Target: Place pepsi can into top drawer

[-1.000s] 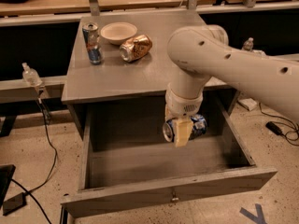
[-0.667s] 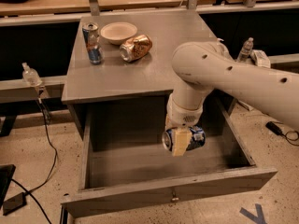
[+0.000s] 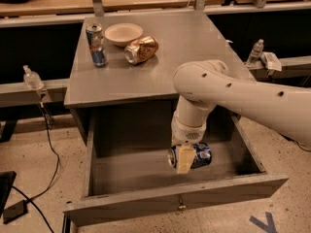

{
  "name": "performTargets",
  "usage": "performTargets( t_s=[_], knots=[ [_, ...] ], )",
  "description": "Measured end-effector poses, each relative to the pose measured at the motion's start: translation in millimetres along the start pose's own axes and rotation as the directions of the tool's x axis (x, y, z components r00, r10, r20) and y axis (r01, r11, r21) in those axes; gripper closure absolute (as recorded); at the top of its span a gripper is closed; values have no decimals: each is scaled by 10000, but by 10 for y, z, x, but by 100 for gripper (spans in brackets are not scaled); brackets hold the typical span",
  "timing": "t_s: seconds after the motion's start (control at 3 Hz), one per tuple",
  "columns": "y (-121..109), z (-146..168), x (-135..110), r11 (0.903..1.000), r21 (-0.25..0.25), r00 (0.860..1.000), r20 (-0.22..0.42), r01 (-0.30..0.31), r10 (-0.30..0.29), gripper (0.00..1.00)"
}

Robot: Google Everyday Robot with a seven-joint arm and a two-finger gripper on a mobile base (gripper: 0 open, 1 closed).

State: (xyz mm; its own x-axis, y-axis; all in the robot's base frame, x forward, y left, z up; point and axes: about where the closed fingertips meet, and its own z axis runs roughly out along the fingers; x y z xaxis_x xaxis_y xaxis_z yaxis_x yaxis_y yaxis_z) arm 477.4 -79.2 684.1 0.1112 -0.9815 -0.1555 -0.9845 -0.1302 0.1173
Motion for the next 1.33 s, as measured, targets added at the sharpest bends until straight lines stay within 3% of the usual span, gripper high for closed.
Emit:
performTargets(
  t_s=[0.33, 0.67, 1.0, 1.33],
  knots=[
    [17, 126, 25, 9996, -169, 9996, -129, -236, 234, 29],
    [0, 147, 48, 9997, -132, 9994, -279, -216, 213, 6],
    [-237, -195, 384, 9897, 882, 9936, 206, -1128, 1114, 0],
    [-304, -449, 601, 9781, 1339, 9870, 441, -1592, 1546, 0]
  ],
)
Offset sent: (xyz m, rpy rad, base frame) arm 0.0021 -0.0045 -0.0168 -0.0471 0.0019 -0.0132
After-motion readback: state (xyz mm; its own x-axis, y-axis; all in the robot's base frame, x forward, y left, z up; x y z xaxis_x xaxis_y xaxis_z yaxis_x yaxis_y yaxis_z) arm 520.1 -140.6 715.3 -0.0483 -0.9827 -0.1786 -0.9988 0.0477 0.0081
